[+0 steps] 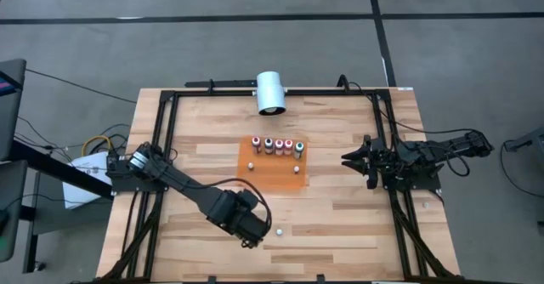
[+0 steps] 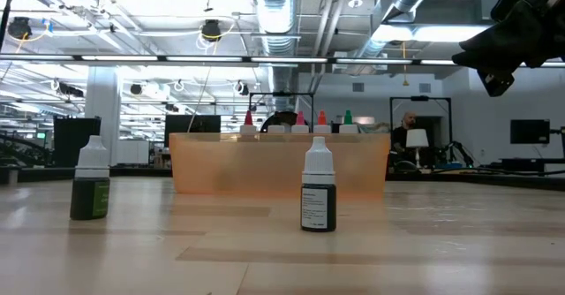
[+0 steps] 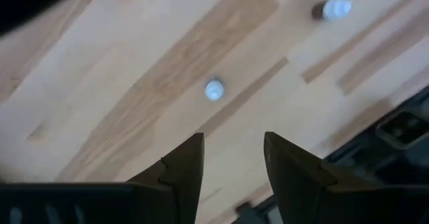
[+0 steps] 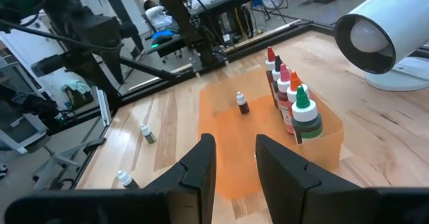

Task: Pick & Place food coloring
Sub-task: Put the small green food coloring bottle into the orange bin

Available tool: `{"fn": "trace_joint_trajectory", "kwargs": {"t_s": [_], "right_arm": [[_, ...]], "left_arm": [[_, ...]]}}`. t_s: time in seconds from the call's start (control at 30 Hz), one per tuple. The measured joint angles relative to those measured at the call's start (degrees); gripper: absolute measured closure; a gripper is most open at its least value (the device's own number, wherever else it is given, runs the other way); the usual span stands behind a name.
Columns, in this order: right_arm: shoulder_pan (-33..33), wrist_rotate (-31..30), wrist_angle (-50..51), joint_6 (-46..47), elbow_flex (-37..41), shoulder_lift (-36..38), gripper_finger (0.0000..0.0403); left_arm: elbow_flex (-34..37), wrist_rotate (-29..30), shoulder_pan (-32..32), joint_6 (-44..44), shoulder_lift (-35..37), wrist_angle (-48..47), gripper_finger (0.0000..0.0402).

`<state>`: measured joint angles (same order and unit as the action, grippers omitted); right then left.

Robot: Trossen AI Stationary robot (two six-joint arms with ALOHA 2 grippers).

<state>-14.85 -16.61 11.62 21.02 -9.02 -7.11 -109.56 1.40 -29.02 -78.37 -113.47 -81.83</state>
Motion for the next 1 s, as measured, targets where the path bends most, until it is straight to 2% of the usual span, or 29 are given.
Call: {"fn": "trace_joint_trajectory", "kwargs": {"t_s": [0.13,0.3,1.0], "right_arm": [[0.0,0.0,0.0,0.0,0.0,0.02,0.0308],[0.0,0.0,0.03,0.01,0.0,0.0,0.0308],[0.0,0.0,0.33,0.0,0.0,0.0,0.0308]], "left_arm": [[0.28,1.92,0.1,-1.94,0.0,0.4,0.0252],[4.58,1.42,0.05,-3.97,0.04,2.19,0.0252],[24.63,-1.82,0.12,-8.46,-0.04,24.33,0.0252]]}}
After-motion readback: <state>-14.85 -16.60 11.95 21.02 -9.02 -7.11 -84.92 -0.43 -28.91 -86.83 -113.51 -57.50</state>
